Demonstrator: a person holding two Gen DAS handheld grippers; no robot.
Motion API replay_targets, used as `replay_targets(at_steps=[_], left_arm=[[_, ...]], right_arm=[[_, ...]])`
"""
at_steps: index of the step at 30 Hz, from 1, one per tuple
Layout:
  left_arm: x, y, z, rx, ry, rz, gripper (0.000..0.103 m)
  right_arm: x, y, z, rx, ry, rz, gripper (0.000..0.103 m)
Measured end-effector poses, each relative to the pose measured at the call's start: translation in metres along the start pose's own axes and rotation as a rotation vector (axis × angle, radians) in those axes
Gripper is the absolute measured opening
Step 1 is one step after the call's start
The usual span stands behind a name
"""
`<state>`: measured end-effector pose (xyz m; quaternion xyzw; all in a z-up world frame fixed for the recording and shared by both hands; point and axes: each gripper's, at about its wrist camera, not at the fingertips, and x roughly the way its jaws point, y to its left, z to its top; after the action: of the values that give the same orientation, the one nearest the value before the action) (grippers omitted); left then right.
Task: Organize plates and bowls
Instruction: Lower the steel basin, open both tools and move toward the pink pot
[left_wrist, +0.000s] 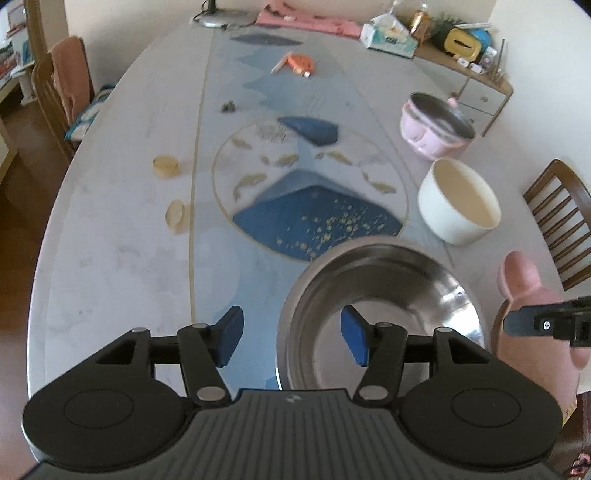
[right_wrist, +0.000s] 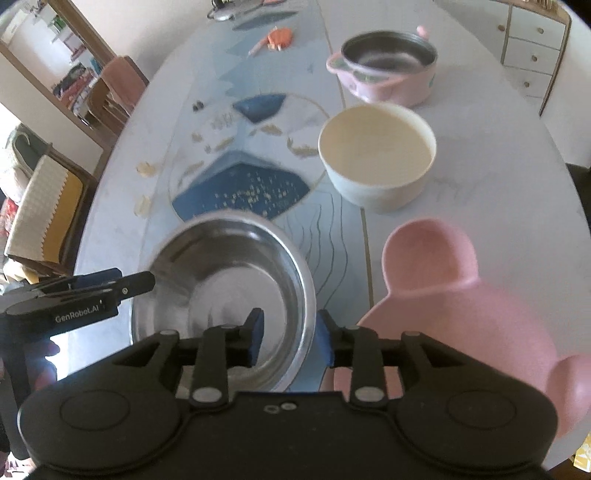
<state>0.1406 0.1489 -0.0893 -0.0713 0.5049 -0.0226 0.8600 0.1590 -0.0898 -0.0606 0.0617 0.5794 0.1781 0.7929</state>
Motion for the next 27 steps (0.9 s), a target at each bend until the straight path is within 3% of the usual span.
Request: replay_targets(at_steps=[4, 7, 14, 17, 22, 27], left_arm=[[-0.012, -0.009, 0.013, 0.023, -0.03, -0.012, 0.058], [-0.021, -0.019, 0.025, 0.041, -0.06, -0.012, 0.066], [-0.033, -0.05, 0.062, 0.098, -0.151, 0.022, 0.067], [-0.031, -0.064, 0.084, 0.107, -0.167, 0.021, 0.067], [-0.019, -0.091, 0.124, 0.134, -0.191, 0.008, 0.077], [0.005, -0.117, 0.162, 0.148, -0.173, -0.015, 0.078]], right_arm=[[-0.017, -0.004, 0.01, -0.013, -0.03, 0.006, 0.038], [-0.029, -0.008, 0.021, -0.037, -0.056, 0.001, 0.041], [-0.047, -0.024, 0.052, -0.083, -0.098, -0.005, 0.05], [-0.051, -0.034, 0.071, -0.094, -0.116, -0.009, 0.055], [-0.056, -0.055, 0.104, -0.086, -0.149, -0.004, 0.065], [-0.052, -0.078, 0.14, -0.048, -0.185, -0.017, 0.076]])
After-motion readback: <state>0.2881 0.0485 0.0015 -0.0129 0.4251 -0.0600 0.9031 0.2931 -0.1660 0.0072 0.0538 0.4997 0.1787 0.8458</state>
